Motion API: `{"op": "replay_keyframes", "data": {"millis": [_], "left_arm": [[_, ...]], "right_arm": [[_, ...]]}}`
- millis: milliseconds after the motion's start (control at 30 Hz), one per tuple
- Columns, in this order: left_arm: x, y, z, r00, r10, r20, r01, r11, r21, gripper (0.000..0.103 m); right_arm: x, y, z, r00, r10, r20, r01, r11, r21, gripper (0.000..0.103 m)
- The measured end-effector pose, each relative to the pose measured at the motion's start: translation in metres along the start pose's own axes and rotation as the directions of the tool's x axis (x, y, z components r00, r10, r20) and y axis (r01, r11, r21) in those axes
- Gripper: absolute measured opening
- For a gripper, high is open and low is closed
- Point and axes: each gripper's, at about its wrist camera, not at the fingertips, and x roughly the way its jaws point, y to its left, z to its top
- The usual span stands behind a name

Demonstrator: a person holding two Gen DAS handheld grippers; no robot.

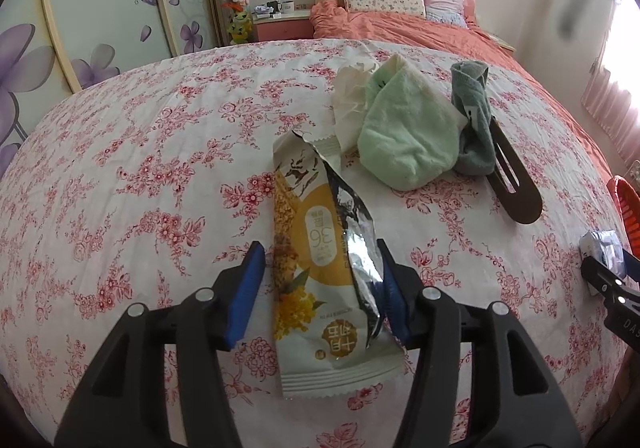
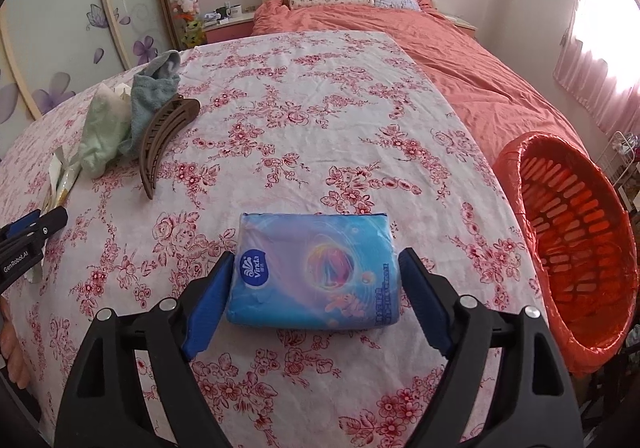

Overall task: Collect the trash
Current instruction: 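Lift the snack wrapper and tissue pack with both tools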

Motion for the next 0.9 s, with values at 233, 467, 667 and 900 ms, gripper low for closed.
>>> {"op": "replay_keyframes", "data": {"millis": [233, 467, 667, 900], "left_arm": [[-0.0001, 0.0008, -0.0004, 1.0, 0.003, -0.001, -0.003, 1.0, -0.002, 0.056], [0.0003, 0.0005, -0.0006, 1.0, 0.011, -0.003, -0.011, 1.0, -0.005, 0.059], [0.0004, 0.0028, -0.0006, 1.0, 0.015, -0.005, -0.015, 1.0, -0.016, 0.061], [0.0008, 0.0044, 0.0003, 1.0, 0.013, -0.007, -0.013, 1.0, -0.023, 0.062]], "right_arm": [[0.0019, 0.0015, 0.0038, 1.0, 0.003, 0.003, -0.003, 1.0, -0.007, 0.074], [0.002, 0.0015, 0.0042, 1.0, 0.004, 0.003, -0.004, 1.0, -0.007, 0.074], [0.0029, 0.0013, 0.0038, 1.0, 0.0, 0.003, 0.0, 1.0, -0.004, 0.075], [0.0033, 0.0013, 0.0039, 1.0, 0.002, 0.003, -0.002, 1.0, -0.004, 0.075]]}}
